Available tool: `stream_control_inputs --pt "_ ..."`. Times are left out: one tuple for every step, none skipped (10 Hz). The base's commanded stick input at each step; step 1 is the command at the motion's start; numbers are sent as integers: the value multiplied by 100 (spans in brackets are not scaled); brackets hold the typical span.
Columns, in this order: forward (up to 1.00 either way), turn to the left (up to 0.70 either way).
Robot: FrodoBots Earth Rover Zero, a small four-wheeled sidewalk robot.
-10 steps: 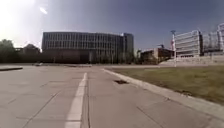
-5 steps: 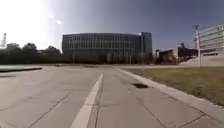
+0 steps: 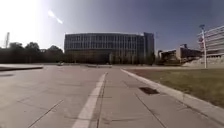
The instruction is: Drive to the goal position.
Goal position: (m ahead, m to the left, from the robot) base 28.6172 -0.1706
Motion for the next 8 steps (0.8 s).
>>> stream_control_inputs --pt "70 1" --pt "11 0" --pt "0 0" --pt "0 0" --pt "0 0" --pt "0 0" --pt "0 0" --pt "0 0"
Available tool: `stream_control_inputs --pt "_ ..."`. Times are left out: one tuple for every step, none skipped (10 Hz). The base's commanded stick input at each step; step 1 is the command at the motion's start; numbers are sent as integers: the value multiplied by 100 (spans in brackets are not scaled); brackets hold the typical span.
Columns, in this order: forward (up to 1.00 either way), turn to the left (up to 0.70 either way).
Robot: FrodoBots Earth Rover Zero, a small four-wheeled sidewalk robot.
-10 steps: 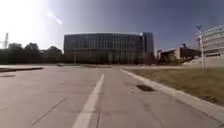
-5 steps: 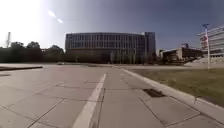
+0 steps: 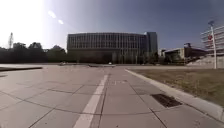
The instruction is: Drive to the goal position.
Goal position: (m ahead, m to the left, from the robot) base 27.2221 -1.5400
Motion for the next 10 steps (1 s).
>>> stream_control_inputs --pt "0 0" --pt "0 0" --pt "0 0" --pt "31 0" --pt "70 1" --pt "70 1" --pt "70 1" --pt "70 1" --pt "70 1" --pt "70 1"
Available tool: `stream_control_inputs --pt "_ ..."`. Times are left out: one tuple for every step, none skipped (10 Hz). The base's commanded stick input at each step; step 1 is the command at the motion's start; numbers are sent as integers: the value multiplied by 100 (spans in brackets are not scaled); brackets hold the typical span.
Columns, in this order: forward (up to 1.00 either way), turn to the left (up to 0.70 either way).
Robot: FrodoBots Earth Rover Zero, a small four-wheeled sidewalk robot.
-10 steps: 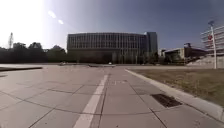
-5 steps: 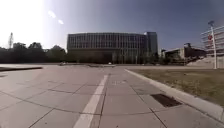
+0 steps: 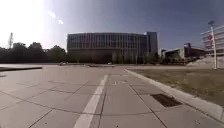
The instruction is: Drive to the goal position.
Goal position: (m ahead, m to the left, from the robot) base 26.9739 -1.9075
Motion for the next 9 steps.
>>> stream_control_inputs --pt "70 1" --pt "70 1" --pt "70 1" --pt "70 1" --pt "70 1" --pt "70 1" --pt "70 1" --pt "70 1" --pt "70 1"
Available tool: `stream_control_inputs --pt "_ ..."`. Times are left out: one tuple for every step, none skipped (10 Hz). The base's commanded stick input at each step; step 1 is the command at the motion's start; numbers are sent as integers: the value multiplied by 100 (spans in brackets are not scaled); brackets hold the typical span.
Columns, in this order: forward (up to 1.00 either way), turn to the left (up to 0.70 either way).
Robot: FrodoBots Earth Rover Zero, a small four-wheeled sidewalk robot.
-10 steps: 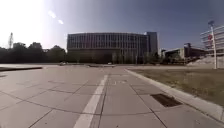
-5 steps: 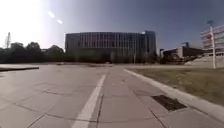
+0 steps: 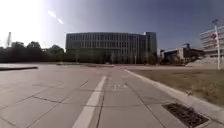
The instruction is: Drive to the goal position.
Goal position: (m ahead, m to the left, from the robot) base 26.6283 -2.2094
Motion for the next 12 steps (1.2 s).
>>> stream_control_inputs --pt "70 1" --pt "70 1" --pt "70 1" --pt "70 1" --pt "70 1" --pt "70 1" --pt "70 1" --pt "70 1" --pt "70 1" --pt "70 1" --pt "70 1" --pt "70 1"
